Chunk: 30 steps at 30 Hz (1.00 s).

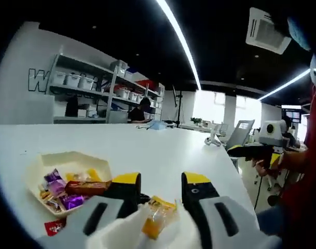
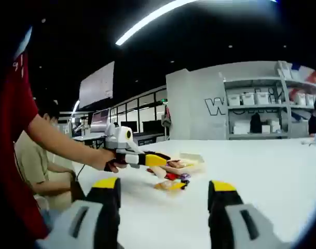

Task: Place the target food into the container with the food tongs after gripping and lifting it, then release it inside without dropping or visibly crushing the food.

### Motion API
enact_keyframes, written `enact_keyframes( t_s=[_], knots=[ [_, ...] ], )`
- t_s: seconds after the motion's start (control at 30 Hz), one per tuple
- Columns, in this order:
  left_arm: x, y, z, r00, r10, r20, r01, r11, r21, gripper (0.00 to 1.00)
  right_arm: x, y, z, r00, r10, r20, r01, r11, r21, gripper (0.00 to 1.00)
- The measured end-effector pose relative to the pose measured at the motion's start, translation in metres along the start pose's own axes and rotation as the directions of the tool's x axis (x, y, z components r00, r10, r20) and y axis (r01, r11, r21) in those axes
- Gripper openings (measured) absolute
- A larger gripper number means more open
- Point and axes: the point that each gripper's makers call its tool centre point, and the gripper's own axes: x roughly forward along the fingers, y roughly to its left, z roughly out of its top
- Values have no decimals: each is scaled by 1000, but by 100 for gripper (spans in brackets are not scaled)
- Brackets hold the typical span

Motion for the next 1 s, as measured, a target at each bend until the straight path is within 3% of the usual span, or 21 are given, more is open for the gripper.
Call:
enact_keyframes(
  t_s=[0.1,0.13,0.27,0.37,0.5,0.53,0.6,0.87,0.93,1.0],
  knots=[
    [-2,1,5,1000,6,12,-6,1000,-3,30,0,-5,-14,997,-20,-71,14,996,-85,58],
    [-2,2,5,1000,7,11,-7,1000,-1,30,0,-7,-18,995,-25,-96,12,991,-136,59],
    [-2,2,4,1000,9,8,-9,1000,-1,30,-1,-11,-24,990,-54,-134,27,980,-196,68],
    [-3,-3,-2,1000,-14,-17,14,1000,17,30,-1,-5,-35,986,-48,-160,20,985,-171,71],
    [-2,-4,-3,1000,-18,-22,18,1000,20,30,3,4,-43,985,-9,-175,-4,997,-76,99],
    [-1,-4,-3,1000,-20,-21,20,1000,3,30,2,8,-48,978,7,-206,-16,999,-42,96],
    [1,-4,-5,999,-19,-29,19,1000,4,30,3,8,-46,982,-5,-187,-5,999,-53,99],
    [5,-1,-5,998,-39,-40,40,999,21,30,4,5,-50,976,-6,-218,0,1000,-29,99],
    [6,-7,1,996,-88,-32,90,994,67,30,4,5,-52,973,-2,-232,-3,1000,-23,99],
    [6,-4,2,995,-99,-34,101,992,75,30,4,7,-53,970,1,-241,-7,1000,-25,99]
  ],
)
